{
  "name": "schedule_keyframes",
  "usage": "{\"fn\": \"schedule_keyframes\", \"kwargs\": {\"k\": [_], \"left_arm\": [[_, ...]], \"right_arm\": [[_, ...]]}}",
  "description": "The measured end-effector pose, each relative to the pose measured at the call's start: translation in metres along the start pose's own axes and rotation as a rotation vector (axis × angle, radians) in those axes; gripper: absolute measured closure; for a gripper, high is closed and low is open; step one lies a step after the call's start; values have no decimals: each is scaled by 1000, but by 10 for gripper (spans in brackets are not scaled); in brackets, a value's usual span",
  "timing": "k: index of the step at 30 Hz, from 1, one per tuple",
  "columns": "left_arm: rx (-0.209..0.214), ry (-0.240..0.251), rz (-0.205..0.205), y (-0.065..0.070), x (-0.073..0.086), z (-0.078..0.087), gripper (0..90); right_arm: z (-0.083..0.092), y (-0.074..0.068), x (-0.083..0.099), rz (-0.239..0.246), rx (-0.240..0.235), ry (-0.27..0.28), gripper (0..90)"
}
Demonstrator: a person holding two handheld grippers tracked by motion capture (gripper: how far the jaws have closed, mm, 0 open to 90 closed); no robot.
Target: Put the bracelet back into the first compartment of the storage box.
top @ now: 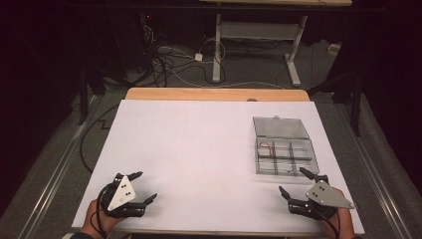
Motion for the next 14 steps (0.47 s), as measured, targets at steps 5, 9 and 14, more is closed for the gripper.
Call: {"fn": "schedule_keyframes", "kwargs": {"k": [5,9,14], "left_arm": [[-4,0,6,-1,0,-1,176],[-3,-1,7,-1,0,-2,176],[-5,-2,11,-1,0,-2,176]], "right_arm": [[-1,1,0,-3,-2,3,161],[-1,1,0,-3,-4,4,162],[-2,1,2,-7,-3,-2,161]]}}
Point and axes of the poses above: each handheld gripper's, and its own axes: z roughly backward along the jaws, x roughly out of its underside, y roughly to its right, the point moved 4 cm from there along -z, roughly forward along the jaws, and after that the axes turned 13 degrees about y, right-handed, at the moved point
